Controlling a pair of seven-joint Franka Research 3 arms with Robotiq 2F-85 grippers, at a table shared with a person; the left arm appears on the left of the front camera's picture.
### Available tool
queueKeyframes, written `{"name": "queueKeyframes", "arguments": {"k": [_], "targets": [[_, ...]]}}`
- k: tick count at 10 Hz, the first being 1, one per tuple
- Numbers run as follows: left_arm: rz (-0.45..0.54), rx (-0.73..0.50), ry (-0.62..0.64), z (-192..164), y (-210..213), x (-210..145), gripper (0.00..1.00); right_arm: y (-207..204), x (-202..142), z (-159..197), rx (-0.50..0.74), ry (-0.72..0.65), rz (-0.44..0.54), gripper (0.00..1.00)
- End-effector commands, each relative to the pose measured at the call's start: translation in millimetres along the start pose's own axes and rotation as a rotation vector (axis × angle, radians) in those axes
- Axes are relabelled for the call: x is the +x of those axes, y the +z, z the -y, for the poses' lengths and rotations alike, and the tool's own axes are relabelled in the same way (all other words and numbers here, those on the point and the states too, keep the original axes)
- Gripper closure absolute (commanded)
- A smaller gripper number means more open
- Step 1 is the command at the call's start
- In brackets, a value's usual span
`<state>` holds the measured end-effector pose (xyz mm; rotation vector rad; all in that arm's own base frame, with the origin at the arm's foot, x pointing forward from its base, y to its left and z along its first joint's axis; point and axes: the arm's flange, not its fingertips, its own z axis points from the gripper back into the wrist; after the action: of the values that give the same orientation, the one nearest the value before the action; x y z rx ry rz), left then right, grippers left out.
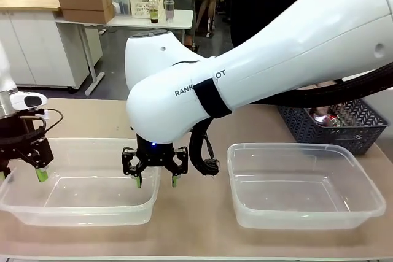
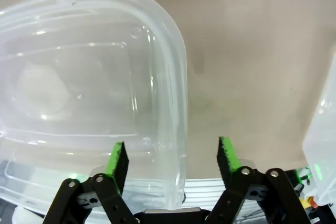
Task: Sort the waste into each basket.
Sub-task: Pick up the Organizing box on the left side of the table and lift it.
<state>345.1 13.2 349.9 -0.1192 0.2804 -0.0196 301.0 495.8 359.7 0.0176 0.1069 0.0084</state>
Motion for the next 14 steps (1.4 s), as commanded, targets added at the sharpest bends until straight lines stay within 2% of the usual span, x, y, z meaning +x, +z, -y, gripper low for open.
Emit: {"name": "queueKeyframes", "arguments": {"k": [1,2,3,10,12,14], "targets": [[0.011,0.057,0.027,0.3,-17.6,-21.5,1.0,3.1,-3.1,-5.2,-0.009,-0.034,0.008,1.0],[0.012,0.054,0.027,-1.0,-17.1,-21.7,0.65,2.8,-3.6,-5.6,-0.01,-0.037,0.015,0.64],[0.013,0.05,0.026,-1.8,-15.7,-21.8,1.0,1.5,-3.9,-6.1,-0.017,-0.038,0.016,1.0],[0.071,0.01,0.053,3.4,-7.0,-26.0,1.0,0.0,-2.7,0.0,-0.051,-0.05,0.006,1.0],[0.087,-0.048,0.09,12.8,22.2,-34.4,1.0,25.4,1.0,18.1,-0.035,0.021,-0.007,1.0],[0.098,-0.024,0.095,37.8,79.3,-50.0,1.0,84.0,9.1,49.4,-0.095,0.117,-0.049,1.0]]}}
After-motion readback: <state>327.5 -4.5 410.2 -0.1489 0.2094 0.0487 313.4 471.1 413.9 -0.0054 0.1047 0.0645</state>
